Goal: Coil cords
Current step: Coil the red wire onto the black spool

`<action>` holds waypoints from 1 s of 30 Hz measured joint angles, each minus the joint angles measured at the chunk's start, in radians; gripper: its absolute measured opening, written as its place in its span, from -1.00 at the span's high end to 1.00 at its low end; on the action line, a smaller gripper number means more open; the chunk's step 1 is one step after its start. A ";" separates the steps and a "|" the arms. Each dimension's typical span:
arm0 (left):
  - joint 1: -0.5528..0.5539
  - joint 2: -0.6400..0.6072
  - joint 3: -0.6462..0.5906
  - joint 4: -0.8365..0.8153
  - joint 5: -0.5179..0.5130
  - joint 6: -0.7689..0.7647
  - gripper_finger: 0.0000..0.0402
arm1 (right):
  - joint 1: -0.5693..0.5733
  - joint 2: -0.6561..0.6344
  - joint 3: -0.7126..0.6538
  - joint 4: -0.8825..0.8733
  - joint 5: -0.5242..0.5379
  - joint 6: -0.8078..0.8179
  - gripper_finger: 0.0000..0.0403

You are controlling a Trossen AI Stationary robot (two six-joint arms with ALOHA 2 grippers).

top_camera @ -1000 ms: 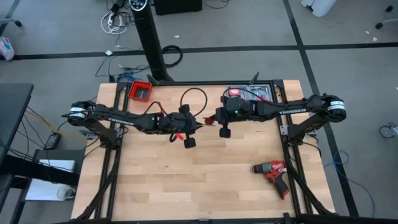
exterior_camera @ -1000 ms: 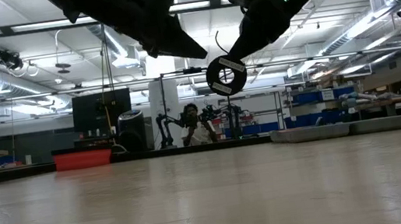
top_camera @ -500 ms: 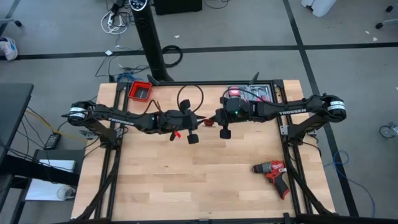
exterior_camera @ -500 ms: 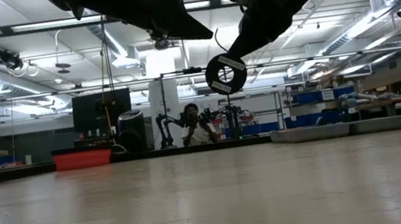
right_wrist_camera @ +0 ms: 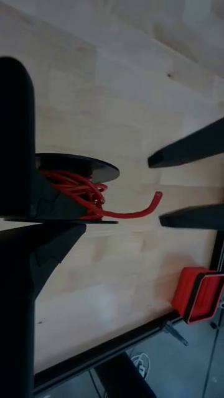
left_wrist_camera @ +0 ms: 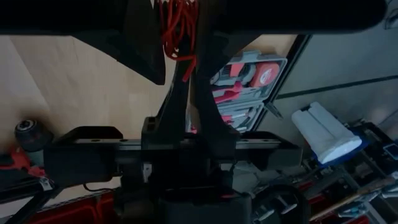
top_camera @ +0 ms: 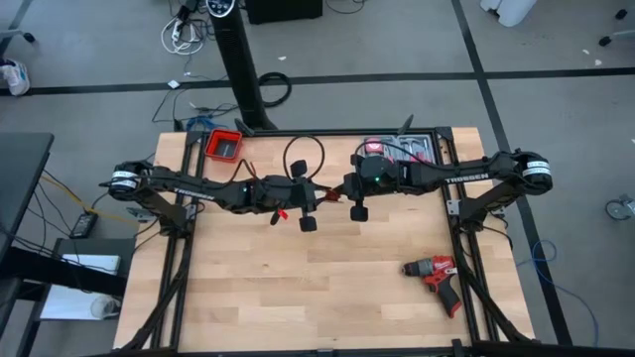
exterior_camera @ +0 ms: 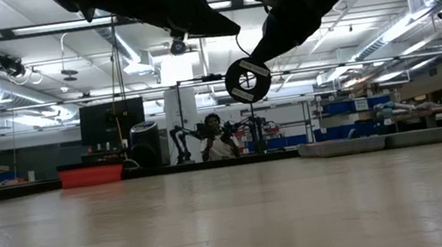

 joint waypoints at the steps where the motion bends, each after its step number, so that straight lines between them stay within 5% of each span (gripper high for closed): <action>1: 0.000 0.000 0.000 0.003 0.000 0.005 0.53 | 0.000 0.000 0.000 0.000 0.000 0.000 0.99; 25: 0.002 0.000 0.000 0.024 0.002 0.052 0.54 | 0.036 0.000 0.000 0.068 0.001 -0.007 0.99; 30: 0.002 0.000 0.000 0.027 0.000 0.052 0.77 | 0.038 0.000 0.000 0.069 0.001 -0.007 0.99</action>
